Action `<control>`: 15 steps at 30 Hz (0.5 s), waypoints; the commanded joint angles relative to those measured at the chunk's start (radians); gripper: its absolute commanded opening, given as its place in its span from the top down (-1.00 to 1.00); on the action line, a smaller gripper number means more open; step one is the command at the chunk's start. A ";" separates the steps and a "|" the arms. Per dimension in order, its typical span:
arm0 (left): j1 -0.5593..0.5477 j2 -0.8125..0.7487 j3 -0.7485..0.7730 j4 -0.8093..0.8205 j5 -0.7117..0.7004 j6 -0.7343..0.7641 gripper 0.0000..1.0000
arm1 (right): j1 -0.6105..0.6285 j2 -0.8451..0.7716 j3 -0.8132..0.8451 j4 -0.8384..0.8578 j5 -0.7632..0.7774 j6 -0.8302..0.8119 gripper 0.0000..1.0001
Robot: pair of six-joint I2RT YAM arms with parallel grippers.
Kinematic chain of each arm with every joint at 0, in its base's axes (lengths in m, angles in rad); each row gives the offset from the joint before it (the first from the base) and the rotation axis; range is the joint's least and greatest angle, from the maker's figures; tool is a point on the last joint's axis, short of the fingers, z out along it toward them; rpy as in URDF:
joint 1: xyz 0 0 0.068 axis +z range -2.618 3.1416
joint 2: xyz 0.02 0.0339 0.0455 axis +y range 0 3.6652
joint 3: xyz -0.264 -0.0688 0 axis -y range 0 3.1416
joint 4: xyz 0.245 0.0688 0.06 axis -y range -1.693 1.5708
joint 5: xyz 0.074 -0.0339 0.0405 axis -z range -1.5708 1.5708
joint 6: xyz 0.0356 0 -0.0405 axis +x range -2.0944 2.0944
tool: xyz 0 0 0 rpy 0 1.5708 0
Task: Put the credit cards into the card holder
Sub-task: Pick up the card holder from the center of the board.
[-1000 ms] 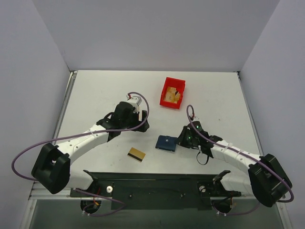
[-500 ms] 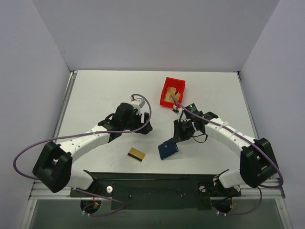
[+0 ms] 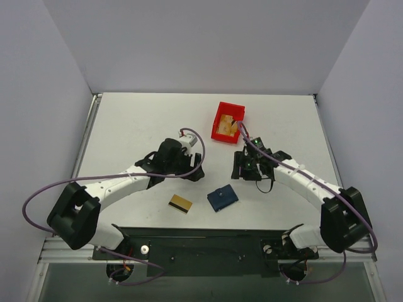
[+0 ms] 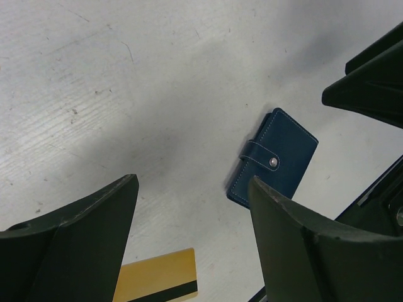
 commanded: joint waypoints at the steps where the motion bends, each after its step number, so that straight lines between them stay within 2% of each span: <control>1: -0.043 0.024 0.022 0.044 0.005 0.013 -0.61 | 0.024 -0.201 -0.156 0.018 0.107 0.299 -0.04; 3: -0.070 0.035 0.016 0.044 -0.004 0.015 -0.61 | 0.054 -0.289 -0.265 0.024 0.101 0.411 0.03; 7: -0.121 0.048 -0.018 0.067 -0.021 -0.004 -0.57 | 0.110 -0.438 -0.382 0.003 0.090 0.574 0.10; 12: -0.147 0.046 -0.076 0.112 -0.033 -0.040 -0.53 | 0.128 -0.559 -0.471 -0.002 0.060 0.660 0.13; 15: -0.147 0.052 -0.092 0.146 -0.015 -0.065 -0.52 | 0.134 -0.572 -0.509 0.030 0.033 0.681 0.14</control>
